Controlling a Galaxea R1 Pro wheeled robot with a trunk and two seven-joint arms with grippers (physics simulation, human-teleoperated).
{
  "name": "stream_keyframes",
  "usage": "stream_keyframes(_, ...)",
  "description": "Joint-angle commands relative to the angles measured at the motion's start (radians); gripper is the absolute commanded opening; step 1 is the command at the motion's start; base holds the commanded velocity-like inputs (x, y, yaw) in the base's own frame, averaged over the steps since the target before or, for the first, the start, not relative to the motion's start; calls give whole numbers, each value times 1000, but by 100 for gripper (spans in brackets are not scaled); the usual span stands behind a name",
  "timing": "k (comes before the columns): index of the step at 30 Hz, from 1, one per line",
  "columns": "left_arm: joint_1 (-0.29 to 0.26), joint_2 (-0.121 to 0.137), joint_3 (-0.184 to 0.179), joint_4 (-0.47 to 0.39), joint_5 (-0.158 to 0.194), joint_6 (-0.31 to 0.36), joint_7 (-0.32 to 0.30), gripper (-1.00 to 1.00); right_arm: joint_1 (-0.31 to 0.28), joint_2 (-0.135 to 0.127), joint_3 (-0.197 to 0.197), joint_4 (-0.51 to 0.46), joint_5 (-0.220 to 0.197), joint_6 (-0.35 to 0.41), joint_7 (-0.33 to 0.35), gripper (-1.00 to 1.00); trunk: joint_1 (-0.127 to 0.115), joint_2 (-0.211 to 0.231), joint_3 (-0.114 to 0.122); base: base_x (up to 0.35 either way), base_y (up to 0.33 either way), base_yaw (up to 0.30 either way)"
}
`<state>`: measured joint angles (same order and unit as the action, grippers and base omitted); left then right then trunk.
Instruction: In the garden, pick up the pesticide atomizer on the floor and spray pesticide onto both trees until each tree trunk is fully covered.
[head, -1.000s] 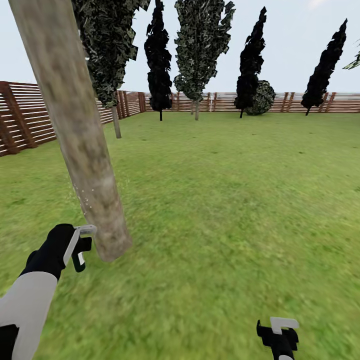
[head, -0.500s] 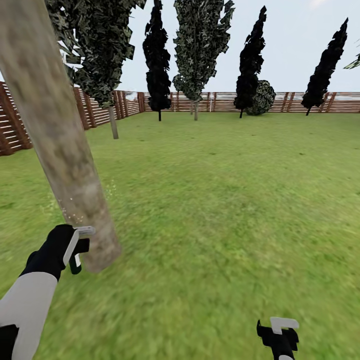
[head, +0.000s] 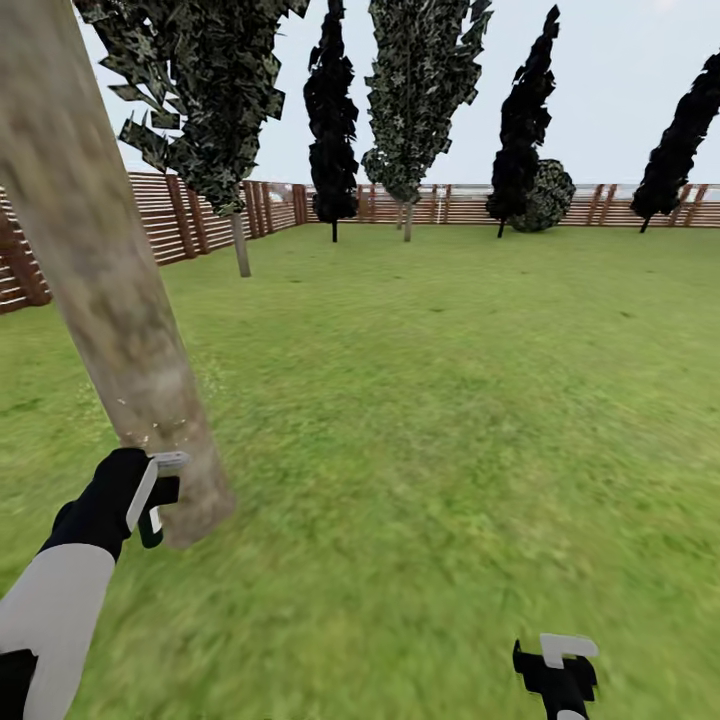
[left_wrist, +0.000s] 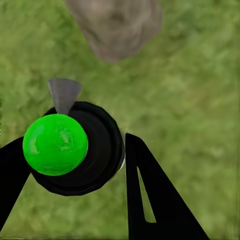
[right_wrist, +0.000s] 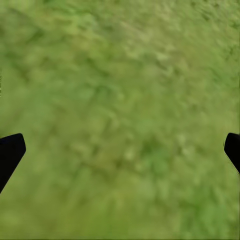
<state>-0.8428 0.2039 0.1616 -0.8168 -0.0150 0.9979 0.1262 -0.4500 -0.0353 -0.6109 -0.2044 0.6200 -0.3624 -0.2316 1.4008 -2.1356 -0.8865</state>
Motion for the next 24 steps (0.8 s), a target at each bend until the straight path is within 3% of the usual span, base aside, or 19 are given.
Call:
stream_keyframes(1, -1, -1, 1, -1, -2, 5, 1, -100, -1, 0, -7, 2, 11, -4, -3, 100, 0, 0, -1, 5, -272, 276)
stream_keyframes(12, -11, 0, 1, -3, -5, 9, 1, -100, -1, 0, -7, 2, 10, -4, -3, 100, 0, 0, -1, 84, -272, 277)
stream_keyframes(18, -19, -2, -1, -7, -1, 11, 1, -100, -1, 0, -7, 2, 10, -4, -3, 100, 0, 0, -1, 28, -39, 271)
stream_keyframes(24, -21, -4, -2, -8, -2, 11, 1, -100, -1, -2, -7, 2, 12, -4, -3, 100, 0, 0, -1, 114, -72, 27)
